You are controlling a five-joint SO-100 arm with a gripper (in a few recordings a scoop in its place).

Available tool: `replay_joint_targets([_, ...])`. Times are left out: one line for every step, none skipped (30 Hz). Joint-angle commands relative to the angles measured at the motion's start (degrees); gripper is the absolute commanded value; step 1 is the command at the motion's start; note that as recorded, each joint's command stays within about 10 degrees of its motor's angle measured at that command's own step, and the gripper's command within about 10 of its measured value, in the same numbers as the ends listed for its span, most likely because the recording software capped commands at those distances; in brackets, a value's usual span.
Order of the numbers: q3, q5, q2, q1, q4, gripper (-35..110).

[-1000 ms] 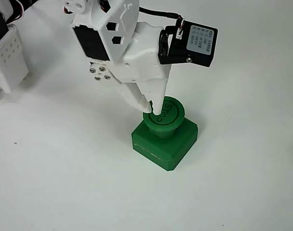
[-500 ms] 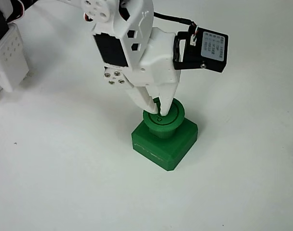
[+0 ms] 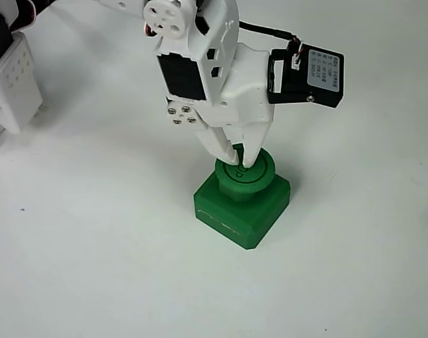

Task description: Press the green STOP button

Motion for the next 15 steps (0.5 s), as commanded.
replay_joint_targets([-2.37, -0.18, -0.26, -0.97, 0.88, 0])
replay_joint_targets([-2.37, -0.09, -0.97, -1.05, 0.88, 0])
replay_joint_targets([-2.37, -0.09, -1.67, -1.14, 0.88, 0])
replay_joint_targets([-2.37, 0.0, -2.55, -1.23, 0.88, 0])
replay_joint_targets([-2.37, 0.09, -3.34, -1.41, 0.7, 0])
replay_joint_targets([-2.37, 0.35, -4.04, -1.49, 0.62, 0])
replay_joint_targets([-2.37, 0.44, -4.83, -1.67, 0.62, 0])
replay_joint_targets([-2.37, 0.53, -5.54, -1.93, 0.62, 0])
replay_joint_targets([-2.37, 0.7, -6.06, -2.02, 0.62, 0])
replay_joint_targets([-2.37, 0.88, -6.59, -2.2, 0.62, 0])
replay_joint_targets([-2.37, 0.97, -6.94, -2.29, 0.62, 0])
replay_joint_targets([-2.37, 1.05, -7.29, -2.37, 0.62, 0])
replay_joint_targets([-2.37, 1.05, -7.38, -2.46, 0.62, 0])
replay_joint_targets([-2.37, 1.05, -7.38, -2.46, 0.62, 0])
replay_joint_targets([-2.37, 1.14, -7.38, -2.46, 0.62, 0])
